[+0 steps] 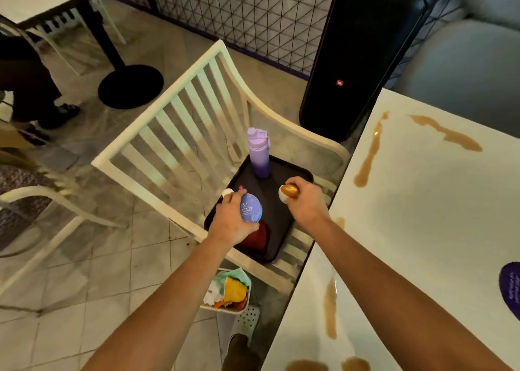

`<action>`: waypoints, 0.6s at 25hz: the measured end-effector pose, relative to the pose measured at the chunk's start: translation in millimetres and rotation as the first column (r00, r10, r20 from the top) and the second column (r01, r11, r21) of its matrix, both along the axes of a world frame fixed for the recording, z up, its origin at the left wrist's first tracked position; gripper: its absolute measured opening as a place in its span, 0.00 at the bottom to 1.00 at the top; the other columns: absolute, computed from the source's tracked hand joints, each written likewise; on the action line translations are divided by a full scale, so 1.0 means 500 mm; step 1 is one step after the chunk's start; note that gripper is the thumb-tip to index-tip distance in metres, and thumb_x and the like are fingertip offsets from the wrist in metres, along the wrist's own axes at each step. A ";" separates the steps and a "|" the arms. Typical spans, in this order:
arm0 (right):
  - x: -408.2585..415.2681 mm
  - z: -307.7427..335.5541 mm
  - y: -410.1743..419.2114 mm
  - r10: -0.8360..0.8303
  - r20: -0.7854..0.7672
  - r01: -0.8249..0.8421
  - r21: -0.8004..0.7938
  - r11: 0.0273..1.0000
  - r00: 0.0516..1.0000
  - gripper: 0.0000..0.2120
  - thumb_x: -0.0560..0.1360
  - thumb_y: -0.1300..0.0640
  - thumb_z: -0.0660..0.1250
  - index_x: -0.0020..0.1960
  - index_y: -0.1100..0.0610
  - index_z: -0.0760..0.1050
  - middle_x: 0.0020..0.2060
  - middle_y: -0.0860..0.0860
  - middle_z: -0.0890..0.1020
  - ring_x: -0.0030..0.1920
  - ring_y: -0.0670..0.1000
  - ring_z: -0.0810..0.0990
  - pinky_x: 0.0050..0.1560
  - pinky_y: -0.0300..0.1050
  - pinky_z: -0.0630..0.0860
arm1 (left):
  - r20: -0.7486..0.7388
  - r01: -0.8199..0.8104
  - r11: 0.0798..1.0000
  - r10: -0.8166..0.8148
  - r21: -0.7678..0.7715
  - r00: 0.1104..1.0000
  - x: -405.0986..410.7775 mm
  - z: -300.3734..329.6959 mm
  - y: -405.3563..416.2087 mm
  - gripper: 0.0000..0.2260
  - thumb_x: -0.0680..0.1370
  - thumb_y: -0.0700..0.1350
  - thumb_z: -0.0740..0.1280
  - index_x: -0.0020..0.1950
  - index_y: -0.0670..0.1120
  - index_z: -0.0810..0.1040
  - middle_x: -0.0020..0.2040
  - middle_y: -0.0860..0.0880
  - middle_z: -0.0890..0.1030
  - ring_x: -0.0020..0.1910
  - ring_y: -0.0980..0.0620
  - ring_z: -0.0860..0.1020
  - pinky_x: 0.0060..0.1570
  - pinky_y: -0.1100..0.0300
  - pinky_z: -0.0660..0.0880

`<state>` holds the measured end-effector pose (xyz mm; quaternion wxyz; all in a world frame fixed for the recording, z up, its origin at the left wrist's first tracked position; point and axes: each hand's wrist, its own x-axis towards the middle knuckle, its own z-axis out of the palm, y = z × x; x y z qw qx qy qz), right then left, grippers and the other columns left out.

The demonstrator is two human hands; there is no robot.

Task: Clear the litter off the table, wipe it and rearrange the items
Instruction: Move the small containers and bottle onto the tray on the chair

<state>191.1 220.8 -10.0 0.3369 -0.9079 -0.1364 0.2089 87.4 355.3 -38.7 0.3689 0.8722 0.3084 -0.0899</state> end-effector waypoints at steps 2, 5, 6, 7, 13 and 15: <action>0.044 -0.050 0.044 -0.077 -0.034 0.076 -0.028 0.997 0.996 0.13 0.72 0.64 0.66 0.55 0.55 0.76 0.48 0.57 0.81 0.50 0.57 0.79 0.46 0.41 0.71 | -0.015 0.008 1.000 -0.008 -0.026 1.000 0.029 -0.047 0.024 0.40 0.64 0.49 0.76 0.71 0.50 0.61 0.68 0.46 0.66 0.64 0.43 0.70 0.64 0.47 0.69; 0.103 -0.156 0.096 -0.104 -0.020 0.100 -0.123 0.987 0.994 0.12 0.72 0.64 0.65 0.54 0.56 0.76 0.52 0.58 0.77 0.53 0.58 0.77 0.52 0.43 0.70 | 0.005 0.010 1.000 -0.010 -0.018 1.000 0.081 -0.137 0.058 0.35 0.66 0.48 0.75 0.69 0.50 0.64 0.66 0.47 0.68 0.64 0.44 0.69 0.62 0.53 0.69; 0.114 -0.191 0.108 -0.105 -0.004 0.103 -0.156 0.982 0.994 0.13 0.71 0.64 0.66 0.55 0.57 0.76 0.53 0.58 0.76 0.53 0.59 0.76 0.56 0.44 0.70 | 0.007 0.020 1.000 -0.020 -0.023 1.000 0.097 -0.164 0.065 0.33 0.67 0.47 0.75 0.68 0.49 0.65 0.65 0.47 0.68 0.64 0.44 0.68 0.60 0.55 0.68; 0.128 -0.234 0.121 -0.110 0.009 0.110 -0.180 0.977 0.994 0.13 0.71 0.65 0.66 0.55 0.57 0.76 0.54 0.58 0.74 0.54 0.59 0.76 0.57 0.45 0.70 | 0.012 0.035 0.999 -0.035 -0.037 0.999 0.116 -0.200 0.073 0.31 0.67 0.47 0.74 0.66 0.49 0.65 0.65 0.47 0.68 0.64 0.45 0.68 0.59 0.56 0.68; 0.165 -0.464 0.136 -0.055 -0.017 0.049 -0.257 0.965 0.998 0.18 0.71 0.68 0.62 0.59 0.55 0.76 0.57 0.57 0.74 0.56 0.61 0.73 0.60 0.51 0.71 | -0.084 0.179 0.980 -0.185 -0.082 0.979 0.187 -0.421 0.086 0.27 0.68 0.49 0.73 0.62 0.46 0.67 0.64 0.48 0.68 0.61 0.43 0.69 0.59 0.52 0.69; 0.180 -0.511 0.124 -0.032 -0.011 0.028 -0.274 0.961 0.999 0.19 0.72 0.68 0.62 0.60 0.56 0.76 0.58 0.57 0.75 0.57 0.61 0.73 0.62 0.51 0.69 | -0.123 0.211 0.975 -0.219 -0.071 0.968 0.212 -0.461 0.079 0.28 0.68 0.49 0.73 0.64 0.45 0.65 0.66 0.47 0.66 0.62 0.42 0.68 0.59 0.52 0.69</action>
